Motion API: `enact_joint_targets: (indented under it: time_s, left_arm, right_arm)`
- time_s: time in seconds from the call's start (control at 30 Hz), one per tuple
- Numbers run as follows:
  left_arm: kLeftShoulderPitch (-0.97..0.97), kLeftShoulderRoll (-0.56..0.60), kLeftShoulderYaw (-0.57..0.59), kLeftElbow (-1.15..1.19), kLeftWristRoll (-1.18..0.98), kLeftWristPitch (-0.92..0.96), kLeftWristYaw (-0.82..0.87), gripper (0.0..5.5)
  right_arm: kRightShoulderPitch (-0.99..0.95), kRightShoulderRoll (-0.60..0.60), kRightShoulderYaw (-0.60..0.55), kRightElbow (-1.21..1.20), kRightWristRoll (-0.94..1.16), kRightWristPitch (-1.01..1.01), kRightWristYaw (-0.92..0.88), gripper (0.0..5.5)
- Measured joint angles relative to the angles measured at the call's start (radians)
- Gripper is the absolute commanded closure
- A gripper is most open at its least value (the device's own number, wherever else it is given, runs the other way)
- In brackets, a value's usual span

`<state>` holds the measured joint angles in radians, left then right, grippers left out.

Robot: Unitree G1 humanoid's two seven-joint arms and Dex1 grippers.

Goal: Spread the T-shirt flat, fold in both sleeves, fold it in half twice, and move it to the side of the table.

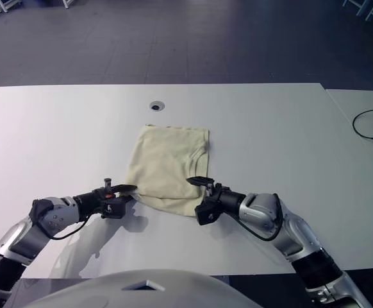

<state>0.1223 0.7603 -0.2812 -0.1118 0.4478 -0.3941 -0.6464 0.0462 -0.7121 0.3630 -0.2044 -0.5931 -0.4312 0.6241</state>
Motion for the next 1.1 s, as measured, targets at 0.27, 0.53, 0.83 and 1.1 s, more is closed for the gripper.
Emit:
enact_joint_targets:
  time_s: [0.27,0.53,0.83,1.1]
  left_arm:
    - [-0.018,0.018,-0.013,-0.004,-0.01,0.004,-0.037,5.4]
    - [-0.008,0.056,-0.021,-0.018,-0.05,-0.019,-0.06,5.4]
    - [0.024,0.134,-0.03,-0.121,-0.147,0.018,-0.19,5.4]
    - [0.152,0.286,-0.012,-0.396,-0.439,0.355,-0.46,5.42]
  right_arm:
    - [-0.02,-0.004,0.021,0.049,0.004,-0.03,-0.009,3.77]
    - [-0.024,-0.009,0.026,0.076,0.003,-0.027,-0.011,4.99]
    - [0.031,-0.071,0.004,-0.073,0.22,0.014,0.134,5.47]
    - [0.144,-0.205,-0.054,-0.252,0.528,0.176,0.333,5.47]
